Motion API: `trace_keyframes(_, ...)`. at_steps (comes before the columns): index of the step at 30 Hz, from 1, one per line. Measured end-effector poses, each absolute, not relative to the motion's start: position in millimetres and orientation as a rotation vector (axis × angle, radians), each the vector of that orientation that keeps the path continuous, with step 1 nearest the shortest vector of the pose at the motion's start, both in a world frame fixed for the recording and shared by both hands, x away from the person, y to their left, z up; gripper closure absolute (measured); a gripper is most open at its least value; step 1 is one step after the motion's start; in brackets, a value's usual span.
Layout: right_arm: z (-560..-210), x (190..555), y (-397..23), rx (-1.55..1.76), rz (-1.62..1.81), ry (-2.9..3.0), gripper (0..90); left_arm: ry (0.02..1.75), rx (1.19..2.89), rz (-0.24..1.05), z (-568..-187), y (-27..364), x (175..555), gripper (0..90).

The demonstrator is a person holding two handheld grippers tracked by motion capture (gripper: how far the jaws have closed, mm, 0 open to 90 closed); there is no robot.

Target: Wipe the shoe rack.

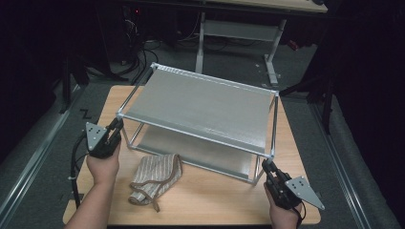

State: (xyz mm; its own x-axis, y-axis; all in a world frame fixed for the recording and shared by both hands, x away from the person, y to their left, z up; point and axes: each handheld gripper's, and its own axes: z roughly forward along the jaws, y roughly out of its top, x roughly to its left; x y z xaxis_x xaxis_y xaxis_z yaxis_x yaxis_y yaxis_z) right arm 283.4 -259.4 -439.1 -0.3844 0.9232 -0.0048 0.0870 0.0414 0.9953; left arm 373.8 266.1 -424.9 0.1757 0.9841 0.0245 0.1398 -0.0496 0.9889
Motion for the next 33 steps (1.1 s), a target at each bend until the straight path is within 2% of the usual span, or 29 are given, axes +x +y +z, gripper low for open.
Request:
trace_keyframes(14, -439.3, 278.4, -283.0, 1.107, 1.398, 1.512, 80.2, 1.126, 1.423, 0.952, -425.9, 221.9, 438.6, 78.5)
trace_keyframes(17, -439.3, 277.4, -288.5, 1.123, 1.395, 1.496, 80.1, 1.127, 1.424, 0.913, -427.5, 218.2, 442.3, 73.2)
trace_keyframes(21, -440.5, 276.6, -289.9, 1.129, 1.401, 1.485, 80.0, 1.111, 1.441, 0.886, -429.9, 223.1, 429.3, 67.8)
trace_keyframes(25, -441.1, 275.6, -285.8, 1.127, 1.412, 1.486, 80.0, 1.106, 1.423, 0.843, -432.7, 233.1, 402.2, 66.7)
trace_keyframes(33, -441.0, 272.0, -253.1, 1.050, 1.452, 1.571, 80.2, 1.035, 1.453, 0.814, -441.5, 226.8, 342.9, 64.2)
